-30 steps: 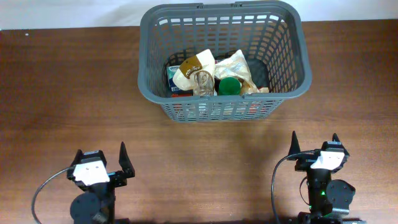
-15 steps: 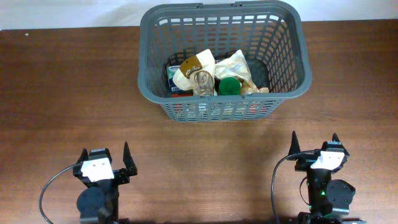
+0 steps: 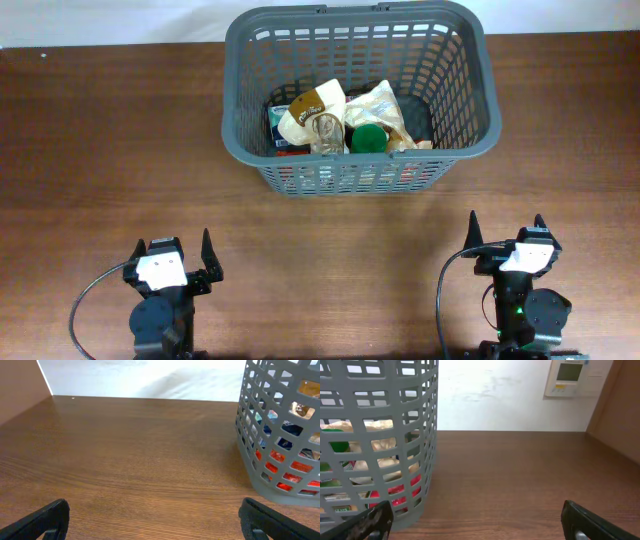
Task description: Pack container
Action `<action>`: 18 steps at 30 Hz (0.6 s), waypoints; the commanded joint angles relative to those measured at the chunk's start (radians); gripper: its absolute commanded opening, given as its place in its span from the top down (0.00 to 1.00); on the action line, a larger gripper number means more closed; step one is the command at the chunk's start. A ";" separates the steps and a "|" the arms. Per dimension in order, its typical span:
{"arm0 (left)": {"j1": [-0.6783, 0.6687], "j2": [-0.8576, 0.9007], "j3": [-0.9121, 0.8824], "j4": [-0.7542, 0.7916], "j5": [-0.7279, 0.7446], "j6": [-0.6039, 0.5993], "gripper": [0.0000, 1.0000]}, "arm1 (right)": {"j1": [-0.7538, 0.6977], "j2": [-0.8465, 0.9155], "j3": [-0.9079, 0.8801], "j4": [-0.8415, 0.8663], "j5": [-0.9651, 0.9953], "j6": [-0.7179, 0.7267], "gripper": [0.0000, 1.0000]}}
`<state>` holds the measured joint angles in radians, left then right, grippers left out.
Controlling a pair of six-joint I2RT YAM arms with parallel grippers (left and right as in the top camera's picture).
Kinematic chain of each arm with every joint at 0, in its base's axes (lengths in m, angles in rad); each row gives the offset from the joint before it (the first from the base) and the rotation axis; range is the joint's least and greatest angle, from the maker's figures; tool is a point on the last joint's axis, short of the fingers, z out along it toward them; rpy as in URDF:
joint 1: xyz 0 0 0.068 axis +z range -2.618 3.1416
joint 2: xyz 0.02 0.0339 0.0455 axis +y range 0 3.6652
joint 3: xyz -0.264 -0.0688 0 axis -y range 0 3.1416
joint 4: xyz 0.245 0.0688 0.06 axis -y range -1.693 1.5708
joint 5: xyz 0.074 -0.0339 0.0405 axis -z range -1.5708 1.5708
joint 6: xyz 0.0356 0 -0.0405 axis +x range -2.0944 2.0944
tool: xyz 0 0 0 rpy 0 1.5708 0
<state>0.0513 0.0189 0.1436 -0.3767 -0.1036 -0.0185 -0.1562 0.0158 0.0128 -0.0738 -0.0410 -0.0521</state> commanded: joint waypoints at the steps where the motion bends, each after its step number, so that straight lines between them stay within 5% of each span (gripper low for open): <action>1: -0.006 -0.013 -0.031 0.004 0.010 0.017 0.01 | 0.007 -0.008 -0.007 -0.002 0.012 0.008 0.01; 18: -0.006 -0.013 -0.031 0.007 0.006 0.035 0.01 | 0.007 -0.008 -0.007 -0.002 0.012 0.008 0.01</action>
<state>0.0513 0.0174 0.1280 -0.3756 -0.1040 0.0006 -0.1562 0.0158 0.0128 -0.0738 -0.0410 -0.0525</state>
